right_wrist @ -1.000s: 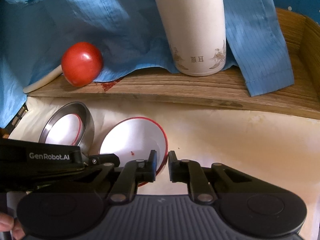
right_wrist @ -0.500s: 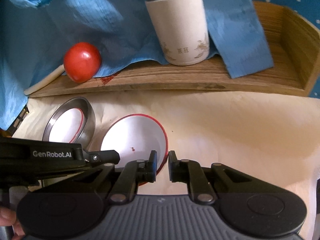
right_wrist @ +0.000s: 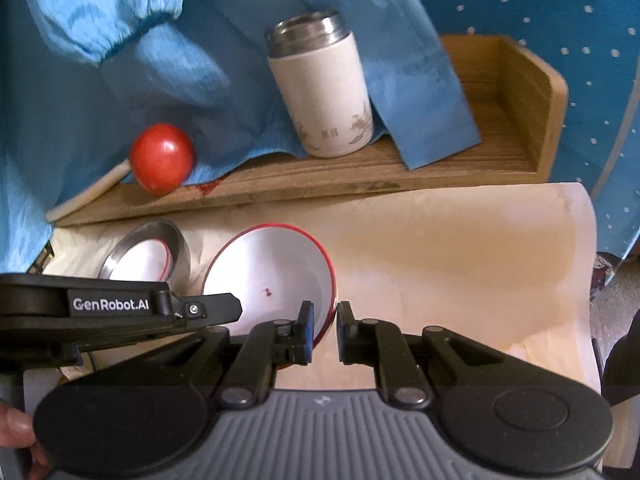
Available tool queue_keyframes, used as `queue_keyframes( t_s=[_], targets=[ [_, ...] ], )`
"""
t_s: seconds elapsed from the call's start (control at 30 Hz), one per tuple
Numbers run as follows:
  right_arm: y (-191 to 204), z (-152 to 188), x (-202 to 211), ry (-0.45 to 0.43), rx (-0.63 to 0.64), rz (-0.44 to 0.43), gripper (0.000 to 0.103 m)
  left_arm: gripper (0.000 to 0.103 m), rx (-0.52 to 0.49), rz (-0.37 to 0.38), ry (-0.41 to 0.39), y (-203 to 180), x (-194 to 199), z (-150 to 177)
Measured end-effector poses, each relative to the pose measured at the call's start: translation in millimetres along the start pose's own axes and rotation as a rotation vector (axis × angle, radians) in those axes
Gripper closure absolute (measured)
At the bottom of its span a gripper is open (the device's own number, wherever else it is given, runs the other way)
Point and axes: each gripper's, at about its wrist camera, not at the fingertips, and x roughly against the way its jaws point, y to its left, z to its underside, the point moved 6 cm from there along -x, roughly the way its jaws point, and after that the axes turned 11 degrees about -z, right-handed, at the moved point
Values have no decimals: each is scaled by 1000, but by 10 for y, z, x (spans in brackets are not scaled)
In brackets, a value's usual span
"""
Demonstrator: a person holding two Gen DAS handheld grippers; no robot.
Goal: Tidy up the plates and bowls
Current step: 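Lift the second white bowl with both grippers and lower it into the bowl stack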
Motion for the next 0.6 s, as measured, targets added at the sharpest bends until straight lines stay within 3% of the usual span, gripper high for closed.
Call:
queue_keyframes(
  t_s=[0.27, 0.6],
  targets=[
    [248, 6, -63, -35, -42, -57, 90, 93, -66, -39, -59, 204, 250, -147],
    [810, -86, -408, -27, -4, -140, 90, 93, -40, -114, -106, 755, 457, -401]
  ],
)
